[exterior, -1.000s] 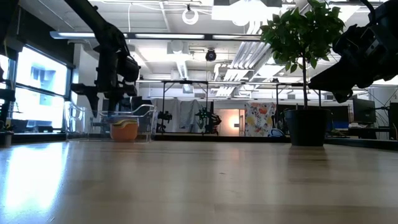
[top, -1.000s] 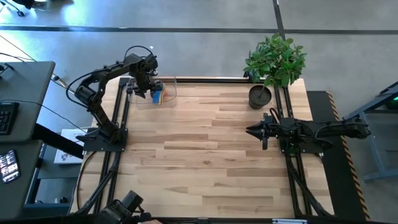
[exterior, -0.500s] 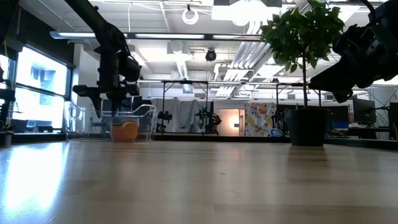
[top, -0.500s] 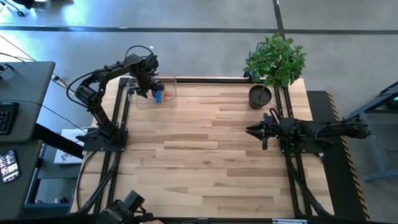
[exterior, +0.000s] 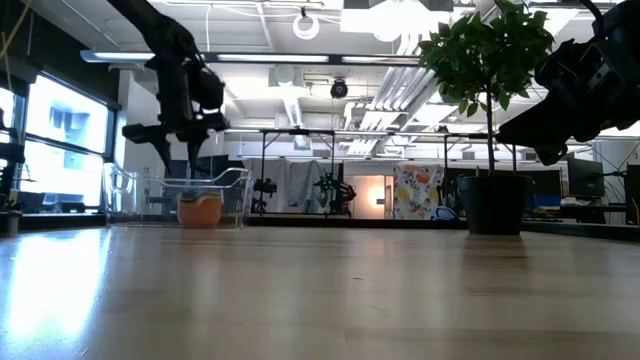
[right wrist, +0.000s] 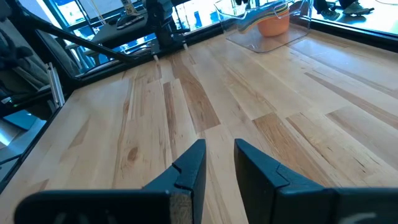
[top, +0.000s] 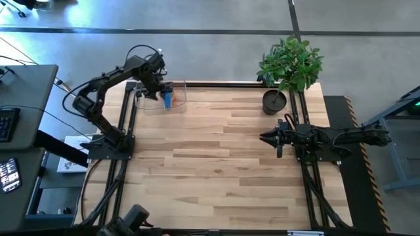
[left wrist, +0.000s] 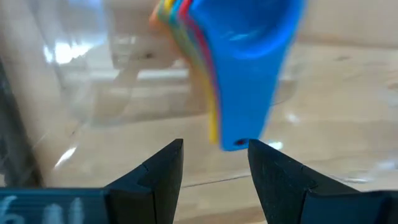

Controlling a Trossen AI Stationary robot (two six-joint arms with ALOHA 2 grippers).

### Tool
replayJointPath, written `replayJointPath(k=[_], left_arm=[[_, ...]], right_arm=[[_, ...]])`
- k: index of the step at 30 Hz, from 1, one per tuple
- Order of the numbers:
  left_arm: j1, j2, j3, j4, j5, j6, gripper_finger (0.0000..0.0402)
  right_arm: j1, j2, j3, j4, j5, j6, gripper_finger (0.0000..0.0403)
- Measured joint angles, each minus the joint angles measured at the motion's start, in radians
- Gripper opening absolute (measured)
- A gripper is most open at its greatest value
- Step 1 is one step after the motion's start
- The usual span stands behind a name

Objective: Nest measuring cups in basket
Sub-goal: Adjust the transparent bin

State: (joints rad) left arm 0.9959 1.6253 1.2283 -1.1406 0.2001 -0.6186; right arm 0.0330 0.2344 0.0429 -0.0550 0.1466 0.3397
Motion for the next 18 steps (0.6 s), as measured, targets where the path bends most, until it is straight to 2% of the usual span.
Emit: replayJointPath(k=[7, 12, 18], left_arm=[[-0.08, -0.078, 0.028, 0.21, -0.022, -0.008, 0.017], [-0.166, -0.066, 0.066, 0.385, -0.124, 0.012, 0.017], [-0.239, -0.031, 0.102, 0.552, -0.184, 0.114, 0.017]], right_arm=[[0.0, 0.0, 0.0, 0.0, 0.0, 0.0, 0.0075], [0.0, 0.0, 0.0, 0.0, 0.0, 0.0, 0.0075], [0.0, 0.0, 0.0, 0.0, 0.0, 0.0, 0.0075]])
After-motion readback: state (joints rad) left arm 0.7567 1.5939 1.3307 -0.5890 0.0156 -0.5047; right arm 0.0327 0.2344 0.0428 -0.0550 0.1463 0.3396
